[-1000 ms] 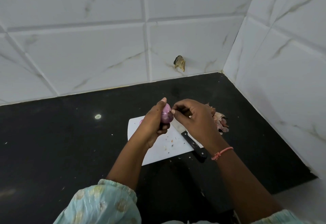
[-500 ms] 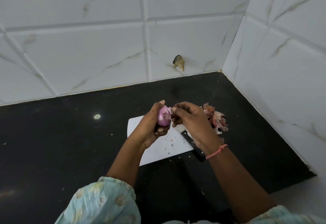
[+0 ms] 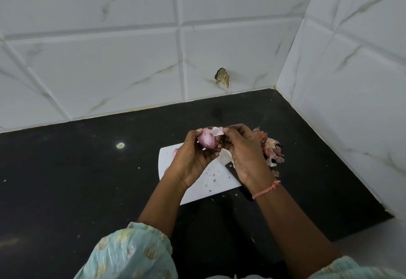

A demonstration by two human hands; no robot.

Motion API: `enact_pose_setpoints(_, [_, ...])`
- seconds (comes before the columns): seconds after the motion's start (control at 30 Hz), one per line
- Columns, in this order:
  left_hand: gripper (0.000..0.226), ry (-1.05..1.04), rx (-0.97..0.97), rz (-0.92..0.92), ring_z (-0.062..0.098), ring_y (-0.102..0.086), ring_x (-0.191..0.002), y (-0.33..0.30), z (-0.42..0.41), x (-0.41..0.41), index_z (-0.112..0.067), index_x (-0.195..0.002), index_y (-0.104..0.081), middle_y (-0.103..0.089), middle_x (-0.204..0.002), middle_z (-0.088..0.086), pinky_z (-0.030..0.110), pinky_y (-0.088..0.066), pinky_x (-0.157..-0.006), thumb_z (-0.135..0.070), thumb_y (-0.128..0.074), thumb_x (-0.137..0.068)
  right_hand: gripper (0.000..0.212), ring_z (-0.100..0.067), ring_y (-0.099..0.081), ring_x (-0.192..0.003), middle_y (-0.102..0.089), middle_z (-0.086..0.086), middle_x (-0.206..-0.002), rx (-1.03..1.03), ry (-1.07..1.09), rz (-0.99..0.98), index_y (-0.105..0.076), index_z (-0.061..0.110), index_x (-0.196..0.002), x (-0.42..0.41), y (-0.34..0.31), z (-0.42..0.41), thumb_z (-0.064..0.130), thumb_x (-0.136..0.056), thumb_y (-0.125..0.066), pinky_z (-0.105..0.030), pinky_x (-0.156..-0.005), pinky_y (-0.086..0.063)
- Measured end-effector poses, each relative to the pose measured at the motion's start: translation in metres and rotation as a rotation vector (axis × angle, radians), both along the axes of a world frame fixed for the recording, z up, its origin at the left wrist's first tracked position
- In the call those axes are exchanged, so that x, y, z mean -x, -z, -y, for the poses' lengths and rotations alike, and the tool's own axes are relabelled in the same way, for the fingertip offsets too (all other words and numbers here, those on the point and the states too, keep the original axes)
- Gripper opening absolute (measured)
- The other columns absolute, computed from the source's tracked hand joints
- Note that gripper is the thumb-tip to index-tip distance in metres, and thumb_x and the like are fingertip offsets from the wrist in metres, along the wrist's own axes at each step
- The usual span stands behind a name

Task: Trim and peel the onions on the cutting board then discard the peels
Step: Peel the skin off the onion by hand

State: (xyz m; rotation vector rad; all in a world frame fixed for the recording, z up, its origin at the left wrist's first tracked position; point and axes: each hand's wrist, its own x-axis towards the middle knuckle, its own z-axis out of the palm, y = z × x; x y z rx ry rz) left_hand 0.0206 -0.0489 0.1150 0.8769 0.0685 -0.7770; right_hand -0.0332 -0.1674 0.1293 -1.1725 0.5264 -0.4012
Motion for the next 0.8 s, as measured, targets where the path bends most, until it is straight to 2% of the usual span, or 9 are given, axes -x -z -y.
enact_pose_setpoints(0.1, [0.030, -0.028, 0.075, -0.050, 0.027, -0.063, -0.075, -0.005, 0.002, -0.001, -0.004, -0.115, -0.055, -0.067, -0.100, 0.021, 0.029, -0.057, -0.063, -0.020, -0.035, -0.100, 0.007, -0.022, -0.067, -0.072, -0.068, -0.017, -0.083, -0.327, 0.014, 0.081, -0.061, -0.001, -0.089, -0.003, -0.001, 0.003, 0.000, -0.089, -0.054, -0.027, -0.063, -0.056])
enact_pose_setpoints(0.17, [0.030, -0.054, 0.095, -0.091, 0.033, -0.065, -0.077, -0.004, 0.001, -0.002, -0.004, -0.113, -0.053, -0.069, -0.098, 0.022, 0.032, -0.058, -0.064, -0.018, -0.032, -0.098, 0.012, -0.021, -0.063, -0.069, -0.064, -0.014, -0.076, -0.542, 0.089, 0.116, -0.060, 0.001, -0.081, -0.005, 0.000, 0.009, 0.000, -0.089, -0.051, -0.028, -0.063, -0.057])
enact_pose_setpoints(0.23, [0.031, -0.070, 0.101, -0.100, 0.035, -0.068, -0.080, -0.004, 0.000, -0.003, -0.005, -0.112, -0.055, -0.070, -0.099, 0.022, 0.034, -0.058, -0.070, -0.020, -0.031, -0.099, 0.018, -0.018, -0.055, -0.065, -0.056, -0.008, -0.068, -0.551, 0.181, 0.097, -0.058, 0.008, -0.080, -0.006, 0.005, 0.016, 0.002, -0.093, -0.047, -0.031, -0.062, -0.052])
enact_pose_setpoints(0.3, [0.032, -0.082, 0.073, -0.082, 0.036, -0.071, -0.087, -0.003, 0.000, -0.004, -0.007, -0.115, -0.057, -0.070, -0.104, 0.022, 0.037, -0.057, -0.080, -0.024, -0.033, -0.102, 0.028, -0.015, -0.045, -0.058, -0.048, -0.002, -0.062, -0.300, 0.194, -0.004, -0.063, 0.013, -0.085, -0.005, 0.008, 0.021, 0.001, -0.094, -0.040, -0.029, -0.055, -0.043])
enact_pose_setpoints(0.37, [0.033, -0.094, 0.015, -0.049, 0.036, -0.072, -0.098, -0.001, 0.002, -0.005, -0.009, -0.121, -0.058, -0.067, -0.116, 0.023, 0.040, -0.057, -0.088, -0.028, -0.036, -0.106, 0.033, -0.013, -0.047, -0.058, -0.052, 0.004, -0.062, 0.047, 0.106, -0.113, -0.070, 0.015, -0.088, -0.003, 0.010, 0.019, 0.003, -0.094, -0.040, -0.026, -0.050, -0.040])
enact_pose_setpoints(0.43, [0.030, -0.116, -0.036, -0.013, 0.037, -0.069, -0.108, 0.001, 0.005, -0.004, -0.010, -0.123, -0.059, -0.064, -0.123, 0.024, 0.041, -0.057, -0.091, -0.027, -0.039, -0.107, 0.021, -0.010, -0.060, -0.074, -0.066, 0.007, -0.083, 0.403, 0.001, -0.170, -0.071, 0.019, -0.095, 0.000, 0.012, 0.015, 0.016, -0.096, -0.050, -0.024, -0.063, -0.048])
enact_pose_setpoints(0.53, [0.026, -0.139, -0.070, 0.022, 0.034, -0.069, -0.106, 0.001, 0.008, -0.002, -0.009, -0.119, -0.061, -0.063, -0.119, 0.023, 0.039, -0.059, -0.086, -0.022, -0.042, -0.107, 0.011, 0.001, -0.056, -0.090, -0.061, 0.011, -0.097, 0.834, -0.101, -0.109, -0.071, 0.022, -0.098, 0.004, 0.017, 0.009, 0.029, -0.089, -0.068, -0.017, -0.076, -0.045])
enact_pose_setpoints(0.67, [0.023, -0.169, -0.111, 0.033, 0.028, -0.070, -0.095, -0.003, 0.009, 0.000, -0.011, -0.115, -0.063, -0.065, -0.111, 0.019, 0.036, -0.060, -0.083, -0.020, -0.044, -0.106, 0.014, -0.004, -0.055, -0.086, -0.055, 0.009, -0.091, 1.099, -0.028, -0.060, -0.072, 0.018, -0.098, 0.004, 0.021, 0.006, 0.025, -0.086, -0.074, -0.017, -0.073, -0.049])
enact_pose_setpoints(0.8, [0.022, -0.158, -0.125, 0.043, 0.027, -0.071, -0.096, -0.002, 0.008, 0.001, -0.011, -0.115, -0.063, -0.066, -0.113, 0.018, 0.035, -0.061, -0.085, -0.020, -0.044, -0.106, 0.009, -0.007, -0.049, -0.086, -0.055, 0.002, -0.090, 1.358, -0.025, -0.017, -0.071, 0.011, -0.094, 0.004, 0.022, 0.006, 0.018, -0.088, -0.070, -0.009, -0.070, -0.038])
